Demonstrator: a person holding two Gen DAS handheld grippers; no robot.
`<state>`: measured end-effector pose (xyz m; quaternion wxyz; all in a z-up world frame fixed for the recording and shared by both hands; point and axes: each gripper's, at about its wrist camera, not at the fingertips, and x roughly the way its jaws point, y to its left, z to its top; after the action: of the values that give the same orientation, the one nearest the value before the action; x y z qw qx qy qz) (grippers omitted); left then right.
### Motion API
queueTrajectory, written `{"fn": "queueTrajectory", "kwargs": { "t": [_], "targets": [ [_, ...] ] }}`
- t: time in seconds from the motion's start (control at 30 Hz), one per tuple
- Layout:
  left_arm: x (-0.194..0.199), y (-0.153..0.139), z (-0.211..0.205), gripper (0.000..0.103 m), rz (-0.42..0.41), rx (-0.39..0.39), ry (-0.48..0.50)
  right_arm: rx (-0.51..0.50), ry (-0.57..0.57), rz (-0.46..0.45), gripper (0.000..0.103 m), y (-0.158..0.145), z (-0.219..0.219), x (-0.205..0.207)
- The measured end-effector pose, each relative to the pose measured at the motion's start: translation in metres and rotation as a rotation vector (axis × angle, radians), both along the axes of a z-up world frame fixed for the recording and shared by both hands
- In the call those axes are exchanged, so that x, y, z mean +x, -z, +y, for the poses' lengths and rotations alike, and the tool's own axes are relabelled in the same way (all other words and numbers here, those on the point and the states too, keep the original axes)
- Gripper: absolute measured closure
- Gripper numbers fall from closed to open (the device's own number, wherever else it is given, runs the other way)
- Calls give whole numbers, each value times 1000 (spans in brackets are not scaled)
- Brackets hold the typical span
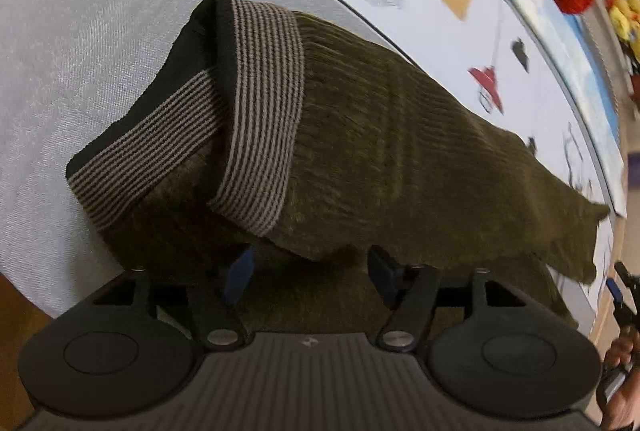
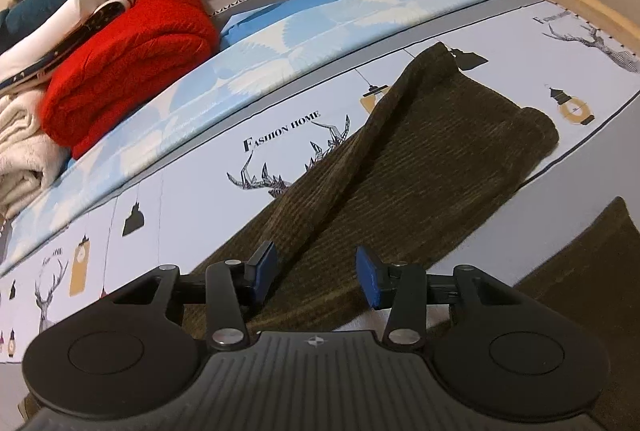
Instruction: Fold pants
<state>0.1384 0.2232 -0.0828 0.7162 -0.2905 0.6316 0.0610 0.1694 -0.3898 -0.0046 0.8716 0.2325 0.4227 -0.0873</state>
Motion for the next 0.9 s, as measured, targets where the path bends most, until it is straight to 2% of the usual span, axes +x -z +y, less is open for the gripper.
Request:
{"fn": "queueTrajectory", "kwargs": {
  "t": [0.1, 0.13, 0.17, 0.2, 0.23, 0.3, 0.37, 0.5, 0.63, 0.73, 0.8, 0.87, 0.9],
  "targets": [
    [8, 3, 6, 34, -4, -10, -56, 30, 12, -7, 57, 6, -8, 9],
    [10, 1, 8, 38, -23, -1, -80, 45, 21, -9, 57, 9, -11, 12],
    [13, -3, 11, 44, -45, 29, -103, 64, 33, -10, 56, 12, -15, 15],
    [13, -6, 13, 64, -59, 77, -118, 83, 49, -12, 56, 15, -18, 19],
    [13, -10, 15, 70, -73, 122, -133, 108, 69, -12, 56, 19, -21, 22],
    [13, -17, 15, 73, -105, 147, -163, 165, 114, -12, 56, 29, -26, 31],
    [14, -21, 12, 73, -117, 174, -161, 195, 150, -5, 56, 39, -26, 40],
    [11, -13, 17, 65, -66, 128, -201, 190, 163, 24, 56, 62, -20, 63],
    [18, -8, 16, 63, -42, 116, -197, 156, 176, 84, 56, 88, -18, 83],
    [23, -3, 17, 63, -26, 113, -186, 175, 202, 103, 56, 102, -21, 89],
    [25, -2, 18, 63, -25, 110, -178, 184, 197, 97, 63, 106, -21, 92],
    [26, -4, 18, 71, -34, 123, -162, 188, 169, 91, 94, 107, -19, 95],
    [25, -6, 18, 75, -40, 130, -157, 182, 160, 86, 98, 105, -18, 95]
  ]
}}
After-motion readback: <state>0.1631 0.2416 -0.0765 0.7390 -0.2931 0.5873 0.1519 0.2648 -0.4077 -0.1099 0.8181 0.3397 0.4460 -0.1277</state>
